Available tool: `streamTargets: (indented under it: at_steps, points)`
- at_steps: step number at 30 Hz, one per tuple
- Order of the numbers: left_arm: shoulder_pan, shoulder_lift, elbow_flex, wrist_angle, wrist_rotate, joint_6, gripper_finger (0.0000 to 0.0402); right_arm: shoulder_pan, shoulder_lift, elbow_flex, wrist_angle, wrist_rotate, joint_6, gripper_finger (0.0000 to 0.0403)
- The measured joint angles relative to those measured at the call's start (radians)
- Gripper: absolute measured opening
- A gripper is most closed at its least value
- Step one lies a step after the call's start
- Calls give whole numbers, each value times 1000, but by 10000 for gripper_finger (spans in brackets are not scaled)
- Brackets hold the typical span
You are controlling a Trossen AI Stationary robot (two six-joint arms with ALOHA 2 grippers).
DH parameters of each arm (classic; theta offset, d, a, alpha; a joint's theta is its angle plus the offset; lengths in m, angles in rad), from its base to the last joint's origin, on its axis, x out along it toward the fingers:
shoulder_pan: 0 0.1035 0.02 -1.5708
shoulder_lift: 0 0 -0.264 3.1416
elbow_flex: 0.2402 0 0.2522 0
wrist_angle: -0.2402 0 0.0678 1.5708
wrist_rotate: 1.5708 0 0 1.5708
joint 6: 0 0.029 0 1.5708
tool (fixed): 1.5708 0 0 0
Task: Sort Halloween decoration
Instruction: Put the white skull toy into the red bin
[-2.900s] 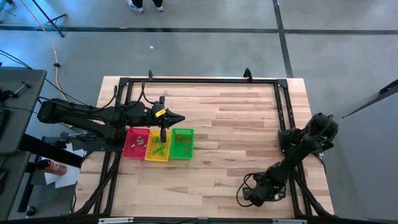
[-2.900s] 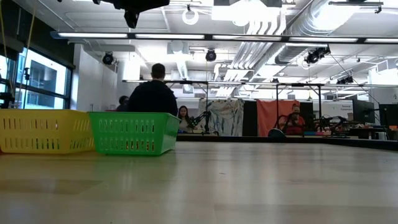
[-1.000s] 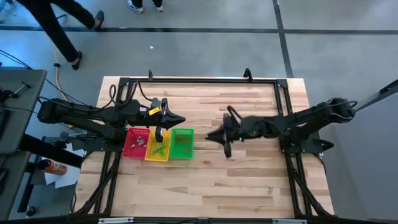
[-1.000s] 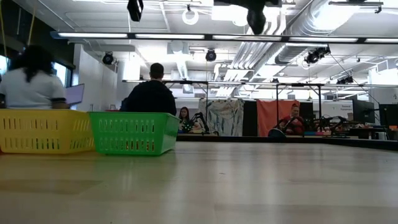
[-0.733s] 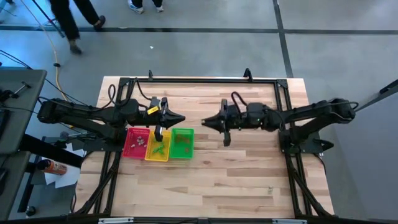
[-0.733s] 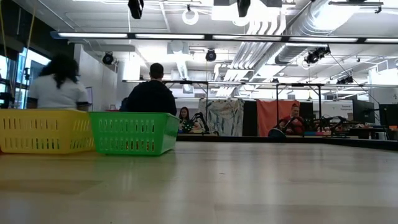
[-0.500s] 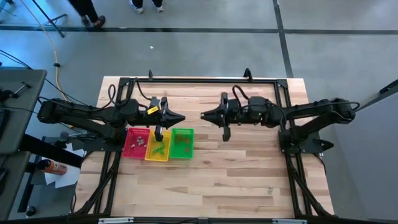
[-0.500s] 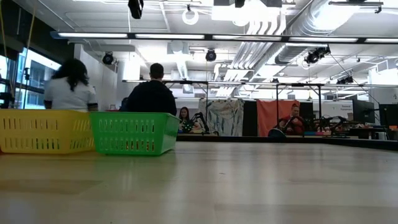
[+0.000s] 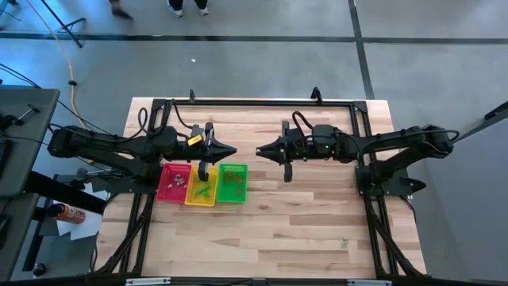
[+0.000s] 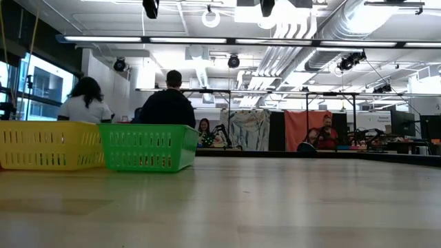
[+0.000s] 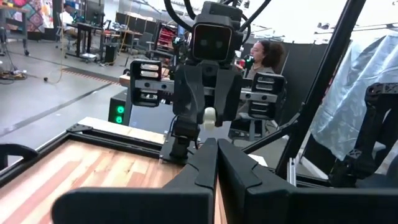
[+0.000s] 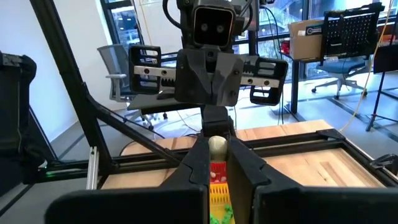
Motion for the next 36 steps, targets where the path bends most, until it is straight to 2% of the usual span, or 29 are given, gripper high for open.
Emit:
streamTargets:
  at_steps: [12, 18, 23, 27, 31, 36]
  points:
    - [0, 0, 0, 15, -16, 30, 0, 0, 0, 0, -8, 0, 0, 12]
    - [0, -26, 0, 157, -47, 160, 0, 0, 0, 0, -40, 0, 0, 12]
    - [0, -100, 0, 165, -116, 211, 0, 0, 29, 0, -45, 6, 7, 12]
    - [0, -157, 0, 130, -134, 191, 0, 0, 138, 0, 10, 8, 98, 12]
    - [0, -196, 0, 110, -134, 145, 0, 0, 310, 10, 177, -19, 154, 12]
    - [0, -221, 0, 102, -134, 131, 0, 0, 562, 171, 240, -80, 158, 12]
